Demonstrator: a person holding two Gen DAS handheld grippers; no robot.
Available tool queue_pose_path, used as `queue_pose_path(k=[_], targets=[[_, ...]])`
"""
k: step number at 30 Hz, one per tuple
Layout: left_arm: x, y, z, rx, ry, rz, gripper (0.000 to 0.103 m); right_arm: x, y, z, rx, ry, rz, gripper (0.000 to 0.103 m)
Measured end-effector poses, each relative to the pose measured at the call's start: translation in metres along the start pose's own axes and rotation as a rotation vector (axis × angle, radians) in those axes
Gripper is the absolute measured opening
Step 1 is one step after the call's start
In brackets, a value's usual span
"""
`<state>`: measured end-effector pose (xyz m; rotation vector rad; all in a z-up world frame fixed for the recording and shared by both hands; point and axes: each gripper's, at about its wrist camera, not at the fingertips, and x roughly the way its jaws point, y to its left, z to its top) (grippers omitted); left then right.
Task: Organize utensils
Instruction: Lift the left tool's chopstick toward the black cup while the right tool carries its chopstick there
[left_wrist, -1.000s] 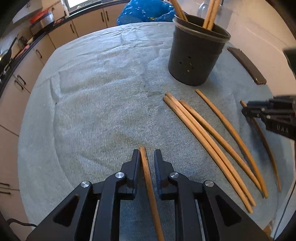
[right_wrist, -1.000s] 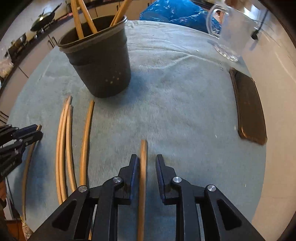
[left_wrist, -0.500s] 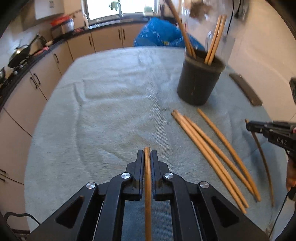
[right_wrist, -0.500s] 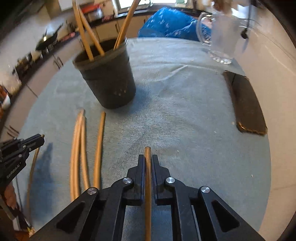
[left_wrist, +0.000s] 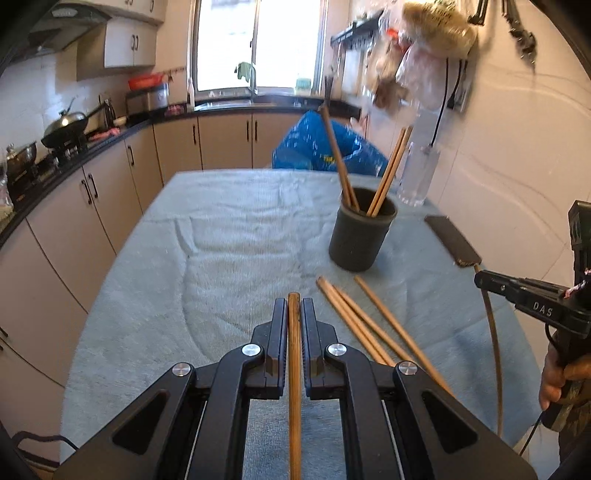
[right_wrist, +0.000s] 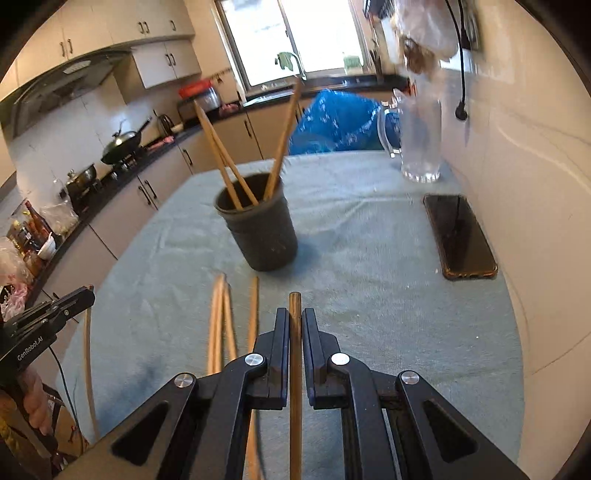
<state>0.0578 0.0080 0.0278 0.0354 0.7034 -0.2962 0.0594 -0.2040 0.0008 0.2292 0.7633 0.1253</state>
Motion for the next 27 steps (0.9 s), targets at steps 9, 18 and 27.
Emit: queue_pose_path(k=[9, 18, 27], targets=[[-0.044, -0.005, 0.008, -0.027, -0.104, -0.027, 0.006, -0.045, 0.019, 0.007, -0.021, -0.138, 0.026, 0.007], [-0.066, -0.017, 0.024, -0.031, -0.185, -0.046, 0.006, -0.066, 0.024, 0.021, -0.003, -0.231, 0.034, 0.007], [-0.067, -0.022, 0.053, -0.035, -0.233, -0.078, 0.006, -0.077, 0.017, 0.044, 0.017, -0.297, 0.042, 0.007]])
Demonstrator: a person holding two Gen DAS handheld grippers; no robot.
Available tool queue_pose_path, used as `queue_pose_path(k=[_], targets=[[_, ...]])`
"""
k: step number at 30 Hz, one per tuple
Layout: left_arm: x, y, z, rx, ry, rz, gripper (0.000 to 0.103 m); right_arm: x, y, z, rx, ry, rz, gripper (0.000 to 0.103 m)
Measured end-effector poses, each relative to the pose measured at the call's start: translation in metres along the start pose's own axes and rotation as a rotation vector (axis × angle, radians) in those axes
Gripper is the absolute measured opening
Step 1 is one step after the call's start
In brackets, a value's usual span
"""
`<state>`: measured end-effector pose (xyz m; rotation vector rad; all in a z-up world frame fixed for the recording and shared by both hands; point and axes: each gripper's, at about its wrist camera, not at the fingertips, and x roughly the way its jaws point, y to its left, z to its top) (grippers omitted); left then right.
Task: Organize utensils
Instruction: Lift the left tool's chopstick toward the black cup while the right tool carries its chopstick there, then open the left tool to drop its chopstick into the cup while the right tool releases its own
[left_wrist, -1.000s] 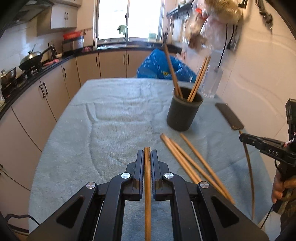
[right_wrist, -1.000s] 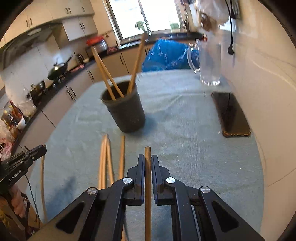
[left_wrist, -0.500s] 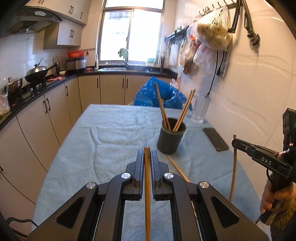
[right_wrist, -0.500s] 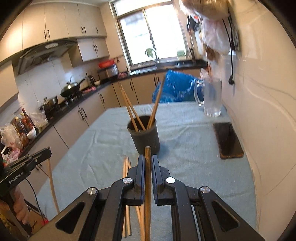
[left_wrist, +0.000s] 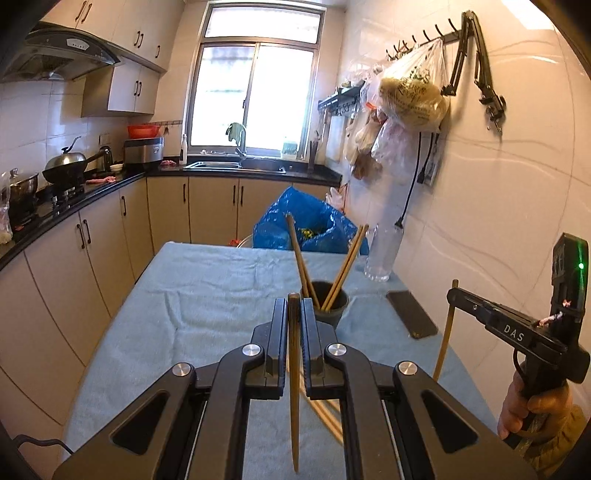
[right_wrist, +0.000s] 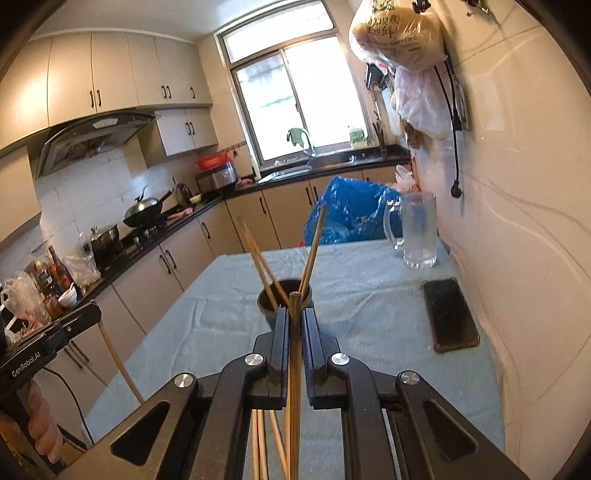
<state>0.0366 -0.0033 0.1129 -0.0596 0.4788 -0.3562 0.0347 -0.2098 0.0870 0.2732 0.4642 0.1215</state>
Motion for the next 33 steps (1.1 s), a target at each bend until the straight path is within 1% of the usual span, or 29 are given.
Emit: queue_pose_path(k=[3, 8, 13, 17, 19, 21, 23, 25, 28, 29, 33], targets=[[0.008, 0.001, 0.016, -0.016, -0.010, -0.007, 0.006, 0.003, -0.003, 0.015, 0.014, -0.028, 0.007, 0.007], [0.023, -0.005, 0.051, -0.011, -0.055, -0.012, 0.006, 0.011, -0.005, 0.049, 0.037, -0.088, 0.028, 0.007], [0.042, -0.014, 0.095, -0.012, -0.112, -0.017, 0.006, 0.032, -0.003, 0.095, 0.063, -0.170, 0.041, 0.007], [0.066, -0.019, 0.133, -0.031, -0.163, -0.019, 0.006, 0.051, 0.001, 0.126, 0.081, -0.238, 0.053, 0.007], [0.080, -0.021, 0.146, -0.041, -0.178, -0.022, 0.006, 0.063, 0.005, 0.139, 0.077, -0.283, 0.037, 0.007], [0.096, -0.021, 0.155, -0.056, -0.181, -0.027, 0.006, 0.074, 0.006, 0.144, 0.068, -0.309, 0.017, 0.007], [0.115, -0.022, 0.158, -0.070, -0.169, -0.034, 0.006, 0.089, 0.005, 0.146, 0.060, -0.324, -0.007, 0.007], [0.141, -0.021, 0.156, -0.080, -0.142, -0.037, 0.006, 0.106, 0.000, 0.142, 0.067, -0.314, -0.018, 0.007], [0.174, -0.020, 0.144, -0.086, -0.090, -0.024, 0.006, 0.133, -0.014, 0.127, 0.100, -0.247, -0.011, 0.007], [0.188, -0.020, 0.137, -0.086, -0.056, -0.018, 0.006, 0.139, -0.019, 0.123, 0.105, -0.226, -0.008, 0.007], [0.214, -0.012, 0.114, -0.107, 0.032, -0.006, 0.006, 0.153, -0.028, 0.105, 0.108, -0.162, -0.008, 0.008]])
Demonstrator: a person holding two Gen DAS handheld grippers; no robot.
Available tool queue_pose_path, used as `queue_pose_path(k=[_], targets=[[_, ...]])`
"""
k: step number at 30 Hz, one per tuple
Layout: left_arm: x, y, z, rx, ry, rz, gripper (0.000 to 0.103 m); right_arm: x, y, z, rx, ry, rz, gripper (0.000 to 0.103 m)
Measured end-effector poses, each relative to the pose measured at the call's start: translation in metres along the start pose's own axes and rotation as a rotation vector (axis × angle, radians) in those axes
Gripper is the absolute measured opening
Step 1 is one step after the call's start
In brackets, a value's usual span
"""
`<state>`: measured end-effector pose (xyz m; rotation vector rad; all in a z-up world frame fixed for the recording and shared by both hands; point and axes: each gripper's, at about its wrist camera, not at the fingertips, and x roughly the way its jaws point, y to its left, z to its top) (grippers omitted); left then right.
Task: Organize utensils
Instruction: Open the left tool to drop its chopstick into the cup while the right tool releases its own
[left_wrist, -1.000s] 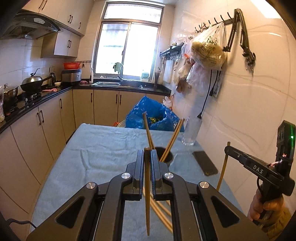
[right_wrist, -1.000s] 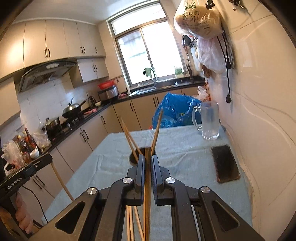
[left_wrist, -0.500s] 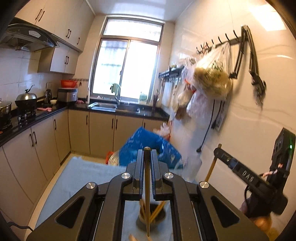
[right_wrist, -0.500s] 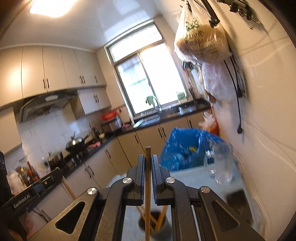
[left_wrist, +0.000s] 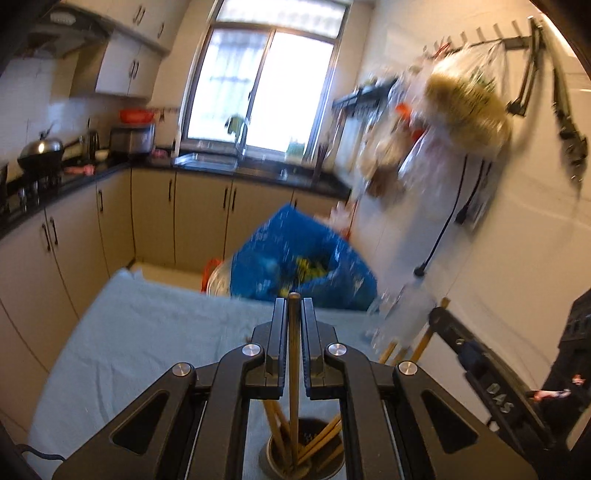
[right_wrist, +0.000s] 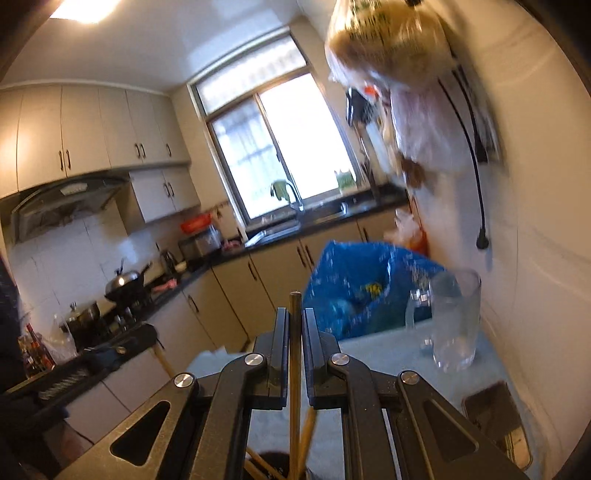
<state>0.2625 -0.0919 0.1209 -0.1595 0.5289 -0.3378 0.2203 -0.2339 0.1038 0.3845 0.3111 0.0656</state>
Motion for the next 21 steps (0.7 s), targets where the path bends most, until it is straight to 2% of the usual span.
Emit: queue_pose_path(k=[4, 6, 8, 10, 12, 16, 18, 21], targets=[[0.010, 0.007, -0.010, -0.035, 0.057, -0.011, 0.006, 0.003, -0.008, -0.011, 0.032, 0.035, 0.013, 0.010], [0.005, 0.008, -0.013, -0.037, 0.055, -0.007, 0.006, 0.003, -0.012, -0.016, 0.053, 0.050, 0.013, 0.026], [-0.005, 0.010, -0.015, -0.034, 0.051, -0.010, 0.008, 0.002, -0.014, -0.017, 0.063, 0.053, 0.008, 0.037], [-0.014, 0.012, -0.016, -0.036, 0.047, -0.008, 0.017, -0.003, -0.013, -0.019, 0.061, 0.052, 0.007, 0.038], [-0.028, 0.017, -0.019, -0.050, 0.038, -0.010, 0.031, -0.010, -0.012, -0.020, 0.060, 0.052, 0.008, 0.040], [-0.059, 0.028, -0.028, -0.069, 0.020, 0.008, 0.037, -0.032, -0.013, -0.024, 0.052, 0.052, -0.003, 0.049], [-0.071, 0.033, -0.038, -0.066, 0.018, 0.031, 0.047, -0.044, -0.013, -0.031, 0.043, 0.065, -0.012, 0.054], [-0.082, 0.043, -0.060, -0.043, 0.037, 0.086, 0.053, -0.052, -0.014, -0.049, 0.000, 0.145, -0.019, 0.057]])
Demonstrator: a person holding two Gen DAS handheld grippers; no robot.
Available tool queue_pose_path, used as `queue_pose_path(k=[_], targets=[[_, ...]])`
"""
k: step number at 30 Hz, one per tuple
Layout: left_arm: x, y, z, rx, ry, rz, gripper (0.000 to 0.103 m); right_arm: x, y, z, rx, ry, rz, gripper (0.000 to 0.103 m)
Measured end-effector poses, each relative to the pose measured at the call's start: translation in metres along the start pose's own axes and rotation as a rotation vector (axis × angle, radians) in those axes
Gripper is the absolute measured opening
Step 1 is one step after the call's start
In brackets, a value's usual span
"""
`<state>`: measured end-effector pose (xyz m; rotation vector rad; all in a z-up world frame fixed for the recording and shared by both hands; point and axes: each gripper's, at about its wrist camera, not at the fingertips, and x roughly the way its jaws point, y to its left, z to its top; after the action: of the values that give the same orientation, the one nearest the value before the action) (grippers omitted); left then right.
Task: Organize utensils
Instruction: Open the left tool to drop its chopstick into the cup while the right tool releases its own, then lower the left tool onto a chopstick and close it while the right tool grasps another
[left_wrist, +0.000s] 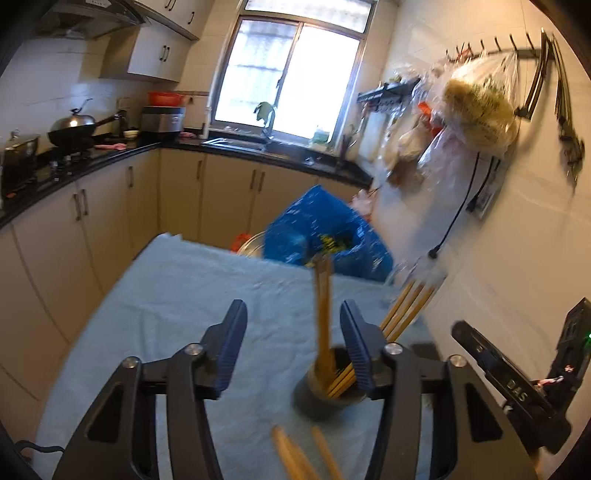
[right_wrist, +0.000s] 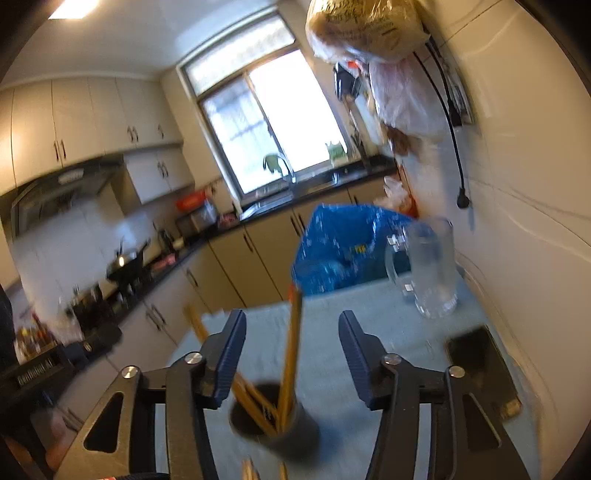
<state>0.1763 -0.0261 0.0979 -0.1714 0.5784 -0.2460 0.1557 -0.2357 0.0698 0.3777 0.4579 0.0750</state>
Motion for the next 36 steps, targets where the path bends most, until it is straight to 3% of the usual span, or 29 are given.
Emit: queue_pose_path(k=[7, 11, 14, 18, 31, 36], targets=[[0.037, 0.024, -0.083, -0.025, 0.259, 0.056, 0.053, 0.021, -0.005, -0.098, -0.139, 0.352, 0.011, 0.057], [0.057, 0.018, -0.127, 0.011, 0.358, 0.061, 0.053, 0.033, -0.006, -0.135, -0.147, 0.456, 0.026, 0.048], [0.067, 0.006, -0.149, 0.074, 0.402, 0.059, 0.049, 0.038, -0.001, -0.151, -0.177, 0.478, 0.026, 0.046], [0.079, -0.003, -0.168, 0.134, 0.463, 0.056, 0.029, 0.038, 0.009, -0.161, -0.226, 0.477, 0.019, 0.046], [0.084, -0.012, -0.174, 0.132, 0.420, 0.071, 0.027, 0.045, 0.024, -0.176, -0.324, 0.463, -0.047, 0.035], [0.076, -0.019, -0.180, 0.199, 0.404, 0.095, 0.016, 0.042, 0.013, -0.173, -0.310, 0.454, -0.108, 0.029]])
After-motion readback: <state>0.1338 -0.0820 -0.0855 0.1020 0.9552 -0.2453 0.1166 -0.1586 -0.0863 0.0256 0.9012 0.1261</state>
